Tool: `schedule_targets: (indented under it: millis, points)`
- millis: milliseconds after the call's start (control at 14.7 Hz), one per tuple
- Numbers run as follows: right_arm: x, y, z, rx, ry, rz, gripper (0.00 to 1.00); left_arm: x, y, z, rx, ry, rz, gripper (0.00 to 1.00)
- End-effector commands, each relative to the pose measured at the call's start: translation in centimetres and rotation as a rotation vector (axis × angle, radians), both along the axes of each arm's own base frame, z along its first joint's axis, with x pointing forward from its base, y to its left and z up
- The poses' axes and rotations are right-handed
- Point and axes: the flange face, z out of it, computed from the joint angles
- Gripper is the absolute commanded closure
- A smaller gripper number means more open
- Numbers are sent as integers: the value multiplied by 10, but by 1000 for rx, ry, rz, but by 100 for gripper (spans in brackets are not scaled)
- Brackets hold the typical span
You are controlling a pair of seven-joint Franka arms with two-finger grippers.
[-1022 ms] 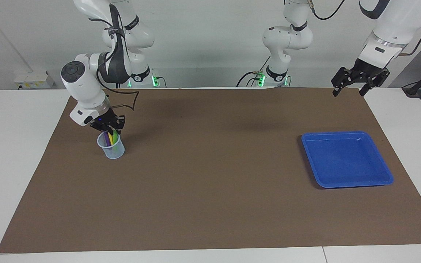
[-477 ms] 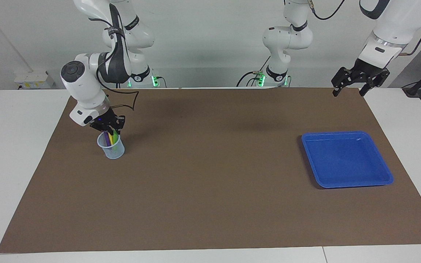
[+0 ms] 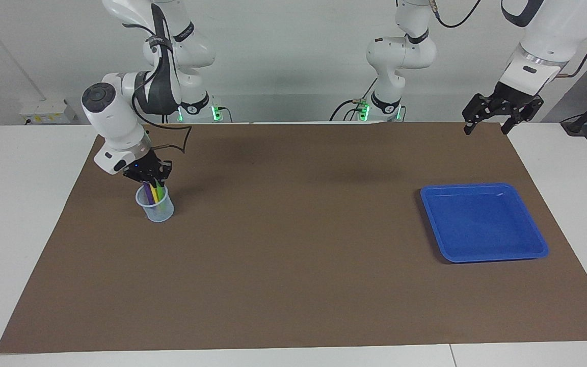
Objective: Right arm passes pens to left for tray arrangement
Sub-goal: 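Grasp the green pen with the right gripper and lift it out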
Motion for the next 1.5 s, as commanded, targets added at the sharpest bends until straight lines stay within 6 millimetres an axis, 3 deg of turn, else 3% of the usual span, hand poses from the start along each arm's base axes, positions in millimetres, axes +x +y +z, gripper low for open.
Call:
schedule_targets:
  millis: [0,273,477,886,1227,1431]
  points:
    - [-1,0,-4,13,11,29,100,-3,1,1,20,-10,5,0]
    - [0,0,6,16,34,34,100,-3,1,1,20,-10,5,0]
    - [5,0,27,20,61,67,100,-4,1,2,20,-12,5,0]
    - [16,0,90,10,83,94,100,-4,0,3,20,-13,5,0]
    - [22,11,150,9,68,114,100,-4,0,3,20,-13,4,0]
    - [18,25,171,46,53,118,100,-4,0,3,20,-13,4,0]
